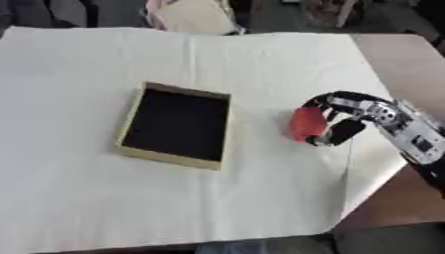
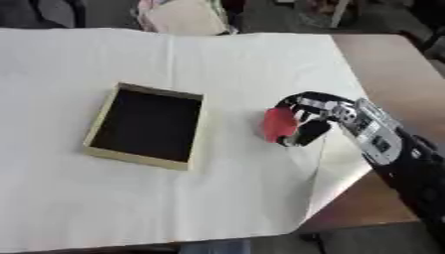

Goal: Pick up objects on the table and place them in the box.

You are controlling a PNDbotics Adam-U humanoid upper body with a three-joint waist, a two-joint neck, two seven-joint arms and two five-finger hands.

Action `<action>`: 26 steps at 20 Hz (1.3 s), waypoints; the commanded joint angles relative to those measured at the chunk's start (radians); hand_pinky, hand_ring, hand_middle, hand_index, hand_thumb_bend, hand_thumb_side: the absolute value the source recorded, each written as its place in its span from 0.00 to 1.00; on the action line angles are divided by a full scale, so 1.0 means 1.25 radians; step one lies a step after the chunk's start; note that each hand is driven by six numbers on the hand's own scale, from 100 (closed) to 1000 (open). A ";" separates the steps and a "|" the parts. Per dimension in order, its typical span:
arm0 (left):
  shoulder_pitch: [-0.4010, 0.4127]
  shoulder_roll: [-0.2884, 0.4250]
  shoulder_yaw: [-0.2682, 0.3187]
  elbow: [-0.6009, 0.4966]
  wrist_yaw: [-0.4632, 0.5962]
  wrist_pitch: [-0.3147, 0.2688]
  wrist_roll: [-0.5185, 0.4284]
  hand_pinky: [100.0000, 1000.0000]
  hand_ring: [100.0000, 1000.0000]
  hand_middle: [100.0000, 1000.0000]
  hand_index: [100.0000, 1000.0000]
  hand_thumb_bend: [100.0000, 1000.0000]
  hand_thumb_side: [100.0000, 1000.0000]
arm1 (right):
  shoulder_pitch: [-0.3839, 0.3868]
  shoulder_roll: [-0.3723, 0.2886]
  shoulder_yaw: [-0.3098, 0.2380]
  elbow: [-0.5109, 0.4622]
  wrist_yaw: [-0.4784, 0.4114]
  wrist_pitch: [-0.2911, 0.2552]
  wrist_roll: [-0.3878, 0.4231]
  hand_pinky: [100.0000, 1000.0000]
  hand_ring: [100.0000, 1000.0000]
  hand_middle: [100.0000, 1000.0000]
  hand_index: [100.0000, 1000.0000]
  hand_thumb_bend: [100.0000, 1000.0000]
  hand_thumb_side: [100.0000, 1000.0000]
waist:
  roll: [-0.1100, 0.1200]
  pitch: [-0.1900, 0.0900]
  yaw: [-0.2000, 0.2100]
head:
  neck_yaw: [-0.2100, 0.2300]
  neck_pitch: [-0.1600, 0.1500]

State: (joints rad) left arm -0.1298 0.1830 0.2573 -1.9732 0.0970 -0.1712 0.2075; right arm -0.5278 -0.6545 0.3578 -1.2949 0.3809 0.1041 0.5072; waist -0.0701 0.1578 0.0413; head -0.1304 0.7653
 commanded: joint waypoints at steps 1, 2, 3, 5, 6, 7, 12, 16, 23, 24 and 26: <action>-0.008 0.010 0.001 -0.011 0.002 -0.002 -0.002 0.80 0.46 0.54 0.78 0.12 0.41 | -0.011 -0.013 -0.008 0.002 0.008 0.003 -0.002 0.74 0.85 0.81 0.84 0.22 0.09 | 0.001 -0.009 0.000 | 0.001 0.004; -0.008 0.010 0.000 -0.011 0.002 -0.002 -0.002 0.80 0.46 0.54 0.78 0.12 0.41 | -0.010 -0.013 -0.009 0.003 0.009 0.003 -0.004 0.74 0.84 0.80 0.83 0.15 0.07 | 0.001 -0.009 0.000 | 0.001 0.004; -0.008 0.010 0.000 -0.011 0.002 -0.002 -0.002 0.80 0.46 0.54 0.78 0.12 0.41 | -0.010 -0.013 -0.010 0.004 0.010 0.004 -0.006 0.74 0.84 0.80 0.81 0.12 0.06 | 0.001 -0.009 0.000 | 0.001 0.004; -0.008 0.010 0.000 -0.010 0.002 -0.002 -0.002 0.80 0.46 0.54 0.78 0.12 0.41 | -0.011 -0.012 -0.013 0.005 0.010 0.006 -0.016 0.73 0.84 0.79 0.75 0.01 0.06 | 0.001 -0.009 0.000 | 0.002 0.004; -0.008 0.010 0.000 -0.010 0.002 -0.002 -0.002 0.80 0.46 0.54 0.78 0.12 0.41 | -0.011 -0.012 -0.015 0.005 0.009 0.007 -0.024 0.73 0.83 0.78 0.73 0.00 0.06 | 0.001 -0.009 0.000 | 0.002 0.004; -0.008 0.010 0.000 -0.010 0.002 -0.002 -0.002 0.80 0.46 0.54 0.78 0.12 0.41 | -0.012 -0.013 -0.018 0.003 0.010 0.009 -0.035 0.72 0.82 0.76 0.67 0.00 0.05 | 0.001 -0.009 0.000 | 0.003 0.004; -0.008 0.010 0.001 -0.010 0.001 -0.002 -0.002 0.80 0.46 0.54 0.78 0.12 0.41 | -0.018 -0.013 -0.033 -0.019 0.015 0.017 -0.101 0.70 0.80 0.72 0.56 0.00 0.06 | 0.001 -0.011 -0.001 | 0.005 0.004; -0.006 0.010 0.000 -0.010 0.002 -0.001 -0.002 0.80 0.46 0.54 0.78 0.12 0.41 | -0.048 -0.009 -0.037 -0.055 0.034 0.030 -0.128 0.71 0.81 0.72 0.55 0.00 0.09 | 0.001 -0.012 -0.002 | 0.005 0.004; -0.004 0.009 -0.004 -0.008 0.004 -0.001 -0.006 0.80 0.46 0.54 0.78 0.12 0.41 | -0.161 0.055 -0.018 -0.075 0.122 0.039 -0.101 0.72 0.81 0.74 0.55 0.00 0.10 | 0.004 -0.015 0.001 | -0.003 0.004; -0.004 0.009 -0.005 -0.008 0.005 -0.001 -0.008 0.80 0.46 0.54 0.78 0.12 0.41 | -0.182 0.071 -0.010 -0.068 0.136 0.035 -0.091 0.72 0.81 0.74 0.55 0.00 0.10 | 0.004 -0.015 0.003 | -0.005 0.004; -0.004 0.009 -0.008 -0.007 0.007 -0.002 -0.010 0.80 0.46 0.54 0.78 0.12 0.41 | -0.220 0.100 0.002 -0.047 0.162 0.026 -0.074 0.73 0.82 0.75 0.55 0.00 0.11 | 0.006 -0.015 0.006 | -0.009 0.004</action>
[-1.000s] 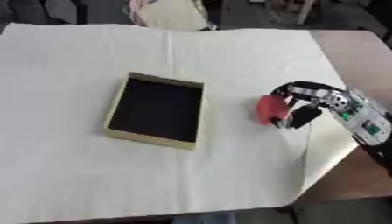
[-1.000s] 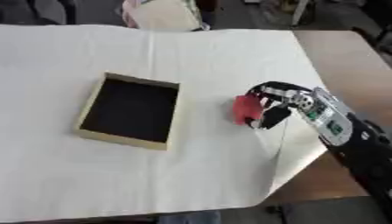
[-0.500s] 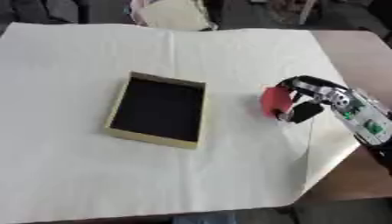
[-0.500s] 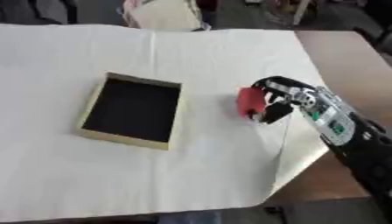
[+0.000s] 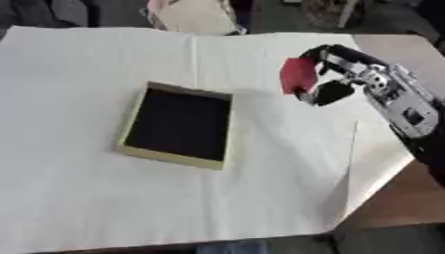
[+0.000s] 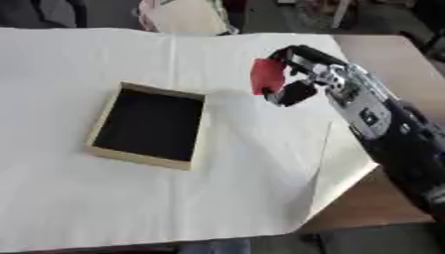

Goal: Pick up objects on the table and place them in the box.

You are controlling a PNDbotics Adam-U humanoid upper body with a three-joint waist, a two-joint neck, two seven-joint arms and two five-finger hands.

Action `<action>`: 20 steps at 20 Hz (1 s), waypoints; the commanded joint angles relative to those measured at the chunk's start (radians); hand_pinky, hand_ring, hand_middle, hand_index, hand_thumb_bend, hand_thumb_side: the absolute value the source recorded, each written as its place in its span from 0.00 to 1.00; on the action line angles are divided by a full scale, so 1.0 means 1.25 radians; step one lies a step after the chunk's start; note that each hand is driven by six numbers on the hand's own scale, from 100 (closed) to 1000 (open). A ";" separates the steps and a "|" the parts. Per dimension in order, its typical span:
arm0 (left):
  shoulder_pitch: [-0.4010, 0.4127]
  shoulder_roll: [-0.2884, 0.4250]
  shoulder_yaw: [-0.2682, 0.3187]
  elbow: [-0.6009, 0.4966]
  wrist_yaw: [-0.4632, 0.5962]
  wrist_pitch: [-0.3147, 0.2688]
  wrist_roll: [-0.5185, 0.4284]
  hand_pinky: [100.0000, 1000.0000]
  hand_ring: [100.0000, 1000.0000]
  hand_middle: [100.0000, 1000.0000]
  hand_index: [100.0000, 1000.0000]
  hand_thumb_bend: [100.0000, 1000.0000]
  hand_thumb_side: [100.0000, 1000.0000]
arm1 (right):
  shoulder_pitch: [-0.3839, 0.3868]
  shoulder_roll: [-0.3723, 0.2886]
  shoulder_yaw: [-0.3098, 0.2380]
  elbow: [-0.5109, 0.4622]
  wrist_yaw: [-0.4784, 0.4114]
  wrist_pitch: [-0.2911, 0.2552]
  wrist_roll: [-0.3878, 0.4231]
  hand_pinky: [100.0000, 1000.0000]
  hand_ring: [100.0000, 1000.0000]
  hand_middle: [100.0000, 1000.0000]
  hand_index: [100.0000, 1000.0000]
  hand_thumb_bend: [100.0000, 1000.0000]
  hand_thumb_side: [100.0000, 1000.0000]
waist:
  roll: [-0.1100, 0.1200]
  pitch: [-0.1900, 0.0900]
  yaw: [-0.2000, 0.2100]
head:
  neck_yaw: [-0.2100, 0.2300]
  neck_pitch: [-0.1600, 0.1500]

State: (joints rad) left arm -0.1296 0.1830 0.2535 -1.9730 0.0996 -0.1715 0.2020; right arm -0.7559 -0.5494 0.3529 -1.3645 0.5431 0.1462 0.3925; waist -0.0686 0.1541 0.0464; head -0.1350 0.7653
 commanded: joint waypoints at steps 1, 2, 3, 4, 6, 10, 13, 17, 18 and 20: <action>-0.005 0.009 -0.006 -0.007 0.006 -0.001 -0.007 0.80 0.46 0.54 0.78 0.12 0.41 | -0.058 0.031 0.012 0.022 0.045 -0.012 0.026 0.73 0.82 0.75 0.55 0.00 0.11 | 0.006 -0.012 0.003 | -0.008 0.004; -0.005 0.008 -0.008 -0.007 0.007 -0.001 -0.008 0.80 0.46 0.54 0.78 0.12 0.41 | -0.078 0.049 0.017 0.038 0.056 -0.017 0.033 0.73 0.82 0.75 0.55 0.00 0.11 | 0.007 -0.011 0.005 | -0.011 0.004; -0.006 0.007 -0.009 -0.006 0.009 -0.002 -0.010 0.80 0.46 0.54 0.78 0.12 0.41 | -0.097 0.066 0.021 0.056 0.067 -0.021 0.039 0.73 0.81 0.74 0.55 0.00 0.11 | 0.008 -0.011 0.007 | -0.014 0.004; -0.007 0.006 -0.011 -0.006 0.010 -0.002 -0.012 0.80 0.46 0.54 0.78 0.13 0.42 | -0.114 0.084 0.024 0.075 0.077 -0.026 0.043 0.72 0.81 0.74 0.55 0.00 0.19 | 0.009 -0.010 0.009 | -0.017 0.004; -0.009 0.005 -0.014 -0.006 0.014 -0.003 -0.016 0.80 0.46 0.54 0.78 0.12 0.41 | -0.142 0.121 0.026 0.117 0.095 -0.032 0.048 0.73 0.81 0.75 0.56 0.00 0.12 | 0.013 -0.009 0.014 | -0.022 0.004; -0.011 0.004 -0.018 -0.003 0.019 -0.003 -0.021 0.80 0.46 0.54 0.78 0.12 0.41 | -0.176 0.183 0.022 0.207 0.130 -0.045 0.051 0.72 0.81 0.75 0.57 0.00 0.12 | 0.017 -0.009 0.023 | -0.034 0.004; -0.011 0.003 -0.019 -0.002 0.021 -0.004 -0.023 0.80 0.46 0.54 0.78 0.12 0.41 | -0.187 0.224 0.016 0.274 0.156 -0.066 0.044 0.73 0.81 0.75 0.57 0.00 0.12 | 0.018 -0.009 0.025 | -0.038 0.004; -0.011 0.002 -0.021 0.000 0.022 -0.002 -0.030 0.80 0.46 0.54 0.78 0.13 0.41 | -0.185 0.273 0.010 0.343 0.187 -0.101 0.033 0.73 0.81 0.75 0.58 0.00 0.13 | 0.020 -0.011 0.026 | -0.041 0.004; -0.010 0.002 -0.021 0.000 0.022 -0.002 -0.030 0.80 0.46 0.54 0.78 0.12 0.41 | -0.183 0.282 0.009 0.354 0.195 -0.109 0.031 0.73 0.82 0.76 0.58 0.00 0.13 | 0.021 -0.011 0.026 | -0.041 0.004; -0.010 0.001 -0.022 0.001 0.022 -0.002 -0.031 0.80 0.46 0.54 0.78 0.12 0.41 | -0.182 0.299 0.010 0.368 0.215 -0.122 0.029 0.73 0.82 0.76 0.59 0.00 0.14 | 0.022 -0.011 0.025 | -0.042 0.004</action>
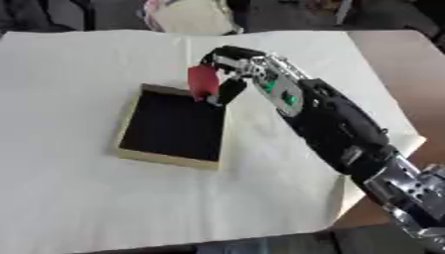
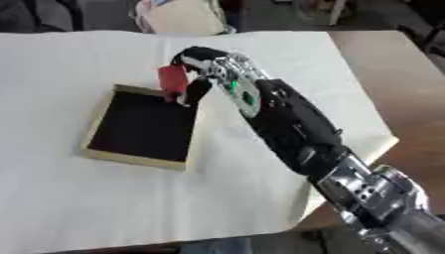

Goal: Pick up objects on the table and place them in the box.

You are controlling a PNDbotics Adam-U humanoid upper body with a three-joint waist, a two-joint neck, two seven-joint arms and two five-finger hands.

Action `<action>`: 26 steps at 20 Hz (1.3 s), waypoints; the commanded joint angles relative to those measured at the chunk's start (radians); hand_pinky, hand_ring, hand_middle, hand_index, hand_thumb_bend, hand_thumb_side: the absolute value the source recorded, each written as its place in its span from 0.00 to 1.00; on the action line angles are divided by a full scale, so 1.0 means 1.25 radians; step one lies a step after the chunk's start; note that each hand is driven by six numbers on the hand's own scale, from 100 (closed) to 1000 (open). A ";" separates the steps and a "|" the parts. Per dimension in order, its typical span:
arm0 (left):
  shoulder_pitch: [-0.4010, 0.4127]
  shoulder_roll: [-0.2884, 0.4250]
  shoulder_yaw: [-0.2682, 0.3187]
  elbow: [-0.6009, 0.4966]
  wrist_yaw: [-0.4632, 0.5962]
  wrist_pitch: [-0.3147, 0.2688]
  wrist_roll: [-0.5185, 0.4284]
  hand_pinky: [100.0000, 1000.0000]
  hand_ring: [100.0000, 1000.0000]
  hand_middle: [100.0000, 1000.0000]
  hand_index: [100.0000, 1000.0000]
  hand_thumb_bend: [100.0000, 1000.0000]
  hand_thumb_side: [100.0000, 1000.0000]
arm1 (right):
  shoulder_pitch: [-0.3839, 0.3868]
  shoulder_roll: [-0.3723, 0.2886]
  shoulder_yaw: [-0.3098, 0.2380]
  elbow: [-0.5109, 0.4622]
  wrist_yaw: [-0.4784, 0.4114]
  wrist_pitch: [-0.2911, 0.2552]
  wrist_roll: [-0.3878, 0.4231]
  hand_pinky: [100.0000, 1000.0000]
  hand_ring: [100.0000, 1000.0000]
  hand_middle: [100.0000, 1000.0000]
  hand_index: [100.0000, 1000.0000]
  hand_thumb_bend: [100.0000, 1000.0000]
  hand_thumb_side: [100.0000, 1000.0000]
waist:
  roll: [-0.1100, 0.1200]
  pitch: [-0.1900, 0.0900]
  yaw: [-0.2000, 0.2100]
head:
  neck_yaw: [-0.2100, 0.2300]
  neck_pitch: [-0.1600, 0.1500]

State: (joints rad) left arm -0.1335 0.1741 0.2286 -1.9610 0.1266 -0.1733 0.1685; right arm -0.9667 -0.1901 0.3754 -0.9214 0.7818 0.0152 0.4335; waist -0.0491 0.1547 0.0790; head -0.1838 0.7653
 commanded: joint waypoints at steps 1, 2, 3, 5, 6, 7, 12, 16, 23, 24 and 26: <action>-0.006 0.008 -0.002 -0.008 0.001 0.000 -0.005 0.80 0.46 0.54 0.78 0.12 0.41 | -0.012 0.019 -0.008 0.016 0.034 -0.022 -0.005 0.73 0.82 0.76 0.59 0.00 0.14 | 0.007 -0.012 -0.001 | -0.003 0.004; -0.006 0.008 -0.002 -0.008 0.001 0.000 -0.006 0.80 0.46 0.54 0.78 0.12 0.41 | -0.012 0.026 -0.006 0.015 0.044 -0.027 -0.005 0.74 0.82 0.77 0.59 0.00 0.15 | 0.007 -0.013 -0.002 | -0.004 0.004; -0.005 0.008 -0.003 -0.008 0.001 0.000 -0.006 0.80 0.46 0.54 0.78 0.12 0.41 | -0.012 0.031 -0.002 0.011 0.056 -0.033 -0.004 0.74 0.82 0.77 0.59 0.00 0.16 | 0.007 -0.013 -0.002 | -0.005 0.004; -0.005 0.008 -0.003 -0.007 0.001 0.000 -0.007 0.80 0.46 0.54 0.78 0.12 0.41 | -0.012 0.039 0.009 -0.006 0.077 -0.046 0.002 0.75 0.83 0.78 0.59 0.00 0.17 | 0.007 -0.015 -0.003 | -0.006 0.004; -0.004 0.008 -0.003 -0.007 0.001 0.000 -0.007 0.80 0.46 0.54 0.78 0.12 0.41 | -0.012 0.042 0.015 -0.019 0.084 -0.052 0.005 0.75 0.83 0.78 0.60 0.00 0.18 | 0.008 -0.015 -0.003 | -0.006 0.004; -0.004 0.008 -0.003 -0.007 0.001 0.000 -0.007 0.80 0.46 0.54 0.78 0.12 0.41 | -0.012 0.043 0.022 -0.033 0.089 -0.058 0.009 0.75 0.83 0.78 0.60 0.00 0.18 | 0.008 -0.015 -0.003 | -0.006 0.004; -0.004 0.009 -0.002 -0.008 0.000 0.000 -0.006 0.80 0.46 0.54 0.78 0.12 0.41 | -0.011 0.035 0.047 -0.113 0.104 -0.064 0.032 0.77 0.84 0.80 0.61 0.00 0.21 | 0.006 -0.018 -0.003 | -0.005 0.004; -0.004 0.009 -0.002 -0.008 -0.001 0.000 -0.006 0.80 0.46 0.54 0.78 0.12 0.41 | -0.011 0.023 0.052 -0.170 0.102 -0.051 0.041 0.76 0.84 0.80 0.61 0.00 0.22 | 0.003 -0.019 -0.004 | -0.004 0.004; -0.006 0.009 -0.003 -0.008 -0.001 0.001 -0.007 0.80 0.46 0.54 0.78 0.13 0.41 | 0.002 0.030 0.083 -0.165 0.071 -0.058 0.080 0.76 0.84 0.80 0.67 0.01 0.21 | 0.000 -0.019 -0.002 | -0.006 0.004; -0.006 0.009 -0.003 -0.009 -0.002 0.001 -0.007 0.80 0.46 0.54 0.78 0.12 0.41 | 0.004 0.031 0.083 -0.161 0.073 -0.060 0.080 0.77 0.84 0.80 0.69 0.04 0.22 | 0.001 -0.020 -0.001 | -0.006 0.004; -0.005 0.010 -0.002 -0.009 -0.002 0.001 -0.006 0.80 0.46 0.54 0.78 0.13 0.41 | 0.008 0.033 0.082 -0.157 0.078 -0.063 0.081 0.77 0.84 0.81 0.74 0.09 0.22 | 0.001 -0.021 -0.002 | -0.007 0.004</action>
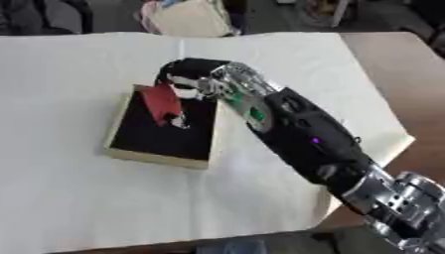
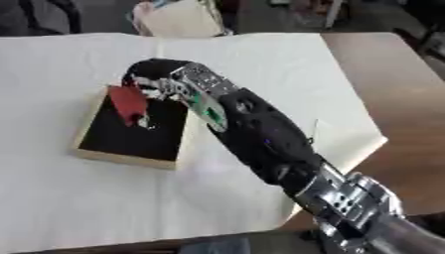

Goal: Pick up objects on the table and place them in the box.

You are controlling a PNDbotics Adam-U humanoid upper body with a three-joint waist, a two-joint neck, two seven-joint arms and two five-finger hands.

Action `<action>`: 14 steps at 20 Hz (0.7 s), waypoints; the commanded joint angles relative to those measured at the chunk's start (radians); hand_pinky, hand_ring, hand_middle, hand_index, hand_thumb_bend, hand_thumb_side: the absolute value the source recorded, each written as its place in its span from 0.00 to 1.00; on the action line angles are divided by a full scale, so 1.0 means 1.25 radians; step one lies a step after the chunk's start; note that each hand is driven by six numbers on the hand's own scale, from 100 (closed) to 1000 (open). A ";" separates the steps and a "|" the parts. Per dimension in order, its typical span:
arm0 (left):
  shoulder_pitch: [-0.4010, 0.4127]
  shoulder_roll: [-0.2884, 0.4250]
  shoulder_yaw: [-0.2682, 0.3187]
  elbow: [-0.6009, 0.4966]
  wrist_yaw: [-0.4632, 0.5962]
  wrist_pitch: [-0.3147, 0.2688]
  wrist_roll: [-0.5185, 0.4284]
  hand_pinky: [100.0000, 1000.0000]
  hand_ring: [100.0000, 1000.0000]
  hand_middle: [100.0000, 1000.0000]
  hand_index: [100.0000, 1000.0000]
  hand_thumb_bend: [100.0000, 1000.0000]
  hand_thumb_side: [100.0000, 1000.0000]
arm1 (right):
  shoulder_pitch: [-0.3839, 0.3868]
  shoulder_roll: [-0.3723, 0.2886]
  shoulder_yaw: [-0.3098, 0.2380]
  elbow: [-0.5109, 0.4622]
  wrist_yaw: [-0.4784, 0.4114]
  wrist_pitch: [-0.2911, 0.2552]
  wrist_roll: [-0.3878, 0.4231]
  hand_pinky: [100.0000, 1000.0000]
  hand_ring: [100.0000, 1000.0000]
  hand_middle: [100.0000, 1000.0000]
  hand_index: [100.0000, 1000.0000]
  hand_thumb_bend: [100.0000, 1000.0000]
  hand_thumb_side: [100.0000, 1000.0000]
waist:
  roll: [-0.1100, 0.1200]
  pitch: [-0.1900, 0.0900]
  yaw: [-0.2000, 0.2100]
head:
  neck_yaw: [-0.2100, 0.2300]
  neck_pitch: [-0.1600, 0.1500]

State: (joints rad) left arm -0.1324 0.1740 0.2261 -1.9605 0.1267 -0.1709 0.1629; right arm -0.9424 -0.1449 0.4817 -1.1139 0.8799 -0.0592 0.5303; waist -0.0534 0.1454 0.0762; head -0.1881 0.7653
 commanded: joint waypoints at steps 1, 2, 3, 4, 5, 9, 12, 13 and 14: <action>-0.007 0.010 0.000 -0.010 -0.002 -0.001 -0.002 0.80 0.46 0.55 0.78 0.12 0.41 | -0.010 -0.002 -0.003 -0.002 0.003 -0.005 0.003 0.77 0.84 0.81 0.77 0.12 0.23 | 0.004 -0.014 -0.001 | -0.003 0.004; -0.007 0.010 -0.001 -0.010 -0.002 -0.001 -0.002 0.80 0.46 0.55 0.78 0.12 0.41 | -0.009 -0.001 -0.003 0.001 0.006 -0.007 0.004 0.77 0.84 0.81 0.80 0.16 0.24 | 0.003 -0.015 -0.002 | -0.003 0.004; -0.007 0.009 -0.001 -0.009 -0.002 0.000 -0.003 0.80 0.46 0.55 0.78 0.12 0.41 | -0.008 0.000 -0.003 0.003 0.010 -0.009 0.006 0.77 0.84 0.81 0.83 0.21 0.26 | 0.003 -0.015 -0.002 | -0.003 0.004; -0.006 0.009 -0.002 -0.009 -0.002 0.000 -0.003 0.80 0.46 0.55 0.78 0.12 0.41 | -0.007 0.001 -0.003 0.005 0.013 -0.011 0.007 0.77 0.84 0.81 0.85 0.26 0.27 | 0.002 -0.015 -0.002 | -0.003 0.004; -0.006 0.009 -0.002 -0.009 -0.003 0.000 -0.004 0.80 0.46 0.55 0.78 0.12 0.41 | -0.006 0.002 -0.004 0.007 0.016 -0.013 0.009 0.77 0.85 0.82 0.87 0.31 0.28 | 0.002 -0.016 -0.003 | -0.003 0.004; -0.006 0.010 0.000 -0.010 -0.002 0.000 -0.002 0.80 0.46 0.55 0.78 0.12 0.41 | -0.002 0.002 -0.010 0.014 0.020 -0.016 0.013 0.77 0.85 0.82 0.93 0.45 0.29 | 0.001 -0.017 -0.005 | -0.002 0.004; -0.004 0.009 0.000 -0.009 -0.003 0.001 -0.002 0.80 0.46 0.55 0.78 0.12 0.41 | 0.000 -0.003 -0.018 0.009 0.016 -0.013 0.009 0.77 0.84 0.81 0.94 0.44 0.32 | -0.001 -0.016 -0.005 | 0.000 0.004; -0.004 0.009 0.001 -0.009 -0.003 0.001 -0.001 0.80 0.46 0.55 0.78 0.12 0.41 | 0.000 -0.008 -0.022 0.002 0.015 -0.010 0.004 0.77 0.84 0.81 0.94 0.43 0.32 | -0.002 -0.016 -0.006 | 0.000 0.004; -0.005 0.009 0.002 -0.010 -0.003 0.000 0.000 0.80 0.46 0.55 0.78 0.12 0.41 | -0.001 -0.014 -0.027 -0.007 0.013 -0.004 -0.001 0.77 0.84 0.81 0.94 0.43 0.32 | -0.003 -0.016 -0.007 | 0.002 0.004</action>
State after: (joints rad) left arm -0.1322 0.1740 0.2262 -1.9605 0.1265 -0.1698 0.1622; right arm -0.9242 -0.1406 0.4634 -1.0982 0.8990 -0.0685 0.5353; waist -0.0630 0.1402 0.0680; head -0.1868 0.7653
